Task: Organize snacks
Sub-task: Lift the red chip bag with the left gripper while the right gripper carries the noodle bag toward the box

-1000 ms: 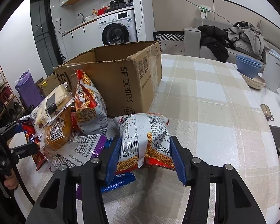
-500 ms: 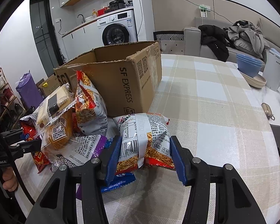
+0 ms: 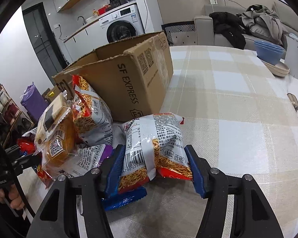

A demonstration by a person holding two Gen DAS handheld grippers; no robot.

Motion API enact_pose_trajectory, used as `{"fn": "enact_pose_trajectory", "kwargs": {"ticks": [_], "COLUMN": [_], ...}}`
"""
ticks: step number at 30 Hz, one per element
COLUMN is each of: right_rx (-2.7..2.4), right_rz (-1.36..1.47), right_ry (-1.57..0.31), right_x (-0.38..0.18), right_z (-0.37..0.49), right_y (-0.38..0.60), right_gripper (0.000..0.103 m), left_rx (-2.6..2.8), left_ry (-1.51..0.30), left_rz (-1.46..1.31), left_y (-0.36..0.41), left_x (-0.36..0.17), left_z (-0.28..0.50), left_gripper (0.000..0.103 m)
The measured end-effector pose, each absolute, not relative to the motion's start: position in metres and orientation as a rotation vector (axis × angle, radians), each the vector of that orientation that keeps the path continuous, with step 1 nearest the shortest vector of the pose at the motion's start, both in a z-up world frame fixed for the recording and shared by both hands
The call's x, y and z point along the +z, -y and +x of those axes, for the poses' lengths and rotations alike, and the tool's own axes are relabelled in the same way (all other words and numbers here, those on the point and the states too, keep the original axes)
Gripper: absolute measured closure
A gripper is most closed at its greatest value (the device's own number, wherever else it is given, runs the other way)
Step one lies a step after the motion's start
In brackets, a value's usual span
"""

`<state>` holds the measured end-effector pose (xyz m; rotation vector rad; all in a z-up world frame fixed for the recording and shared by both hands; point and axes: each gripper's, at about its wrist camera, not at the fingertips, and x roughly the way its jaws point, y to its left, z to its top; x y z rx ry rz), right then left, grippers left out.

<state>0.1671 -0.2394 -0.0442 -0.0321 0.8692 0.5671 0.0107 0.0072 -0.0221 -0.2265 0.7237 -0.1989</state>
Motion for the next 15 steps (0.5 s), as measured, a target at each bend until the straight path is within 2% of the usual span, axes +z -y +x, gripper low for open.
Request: {"fn": "enact_pose_trajectory", "kwargs": {"ticks": [5, 15], "right_rx": [0.56, 0.543], "right_rz": [-0.051, -0.041], "right_ry": [-0.824, -0.764], "right_x": [-0.041, -0.029], "right_z": [0.162, 0.149], "right_y": [0.237, 0.252], "right_gripper": [0.048, 0.049], "left_rx": [-0.201, -0.202], "left_ry": [-0.723, -0.723], "left_rz": [-0.222, -0.219], "left_y": [-0.008, -0.006], "left_x": [-0.022, -0.021], "left_z": [0.008, -0.009], "left_gripper": [0.062, 0.063]}}
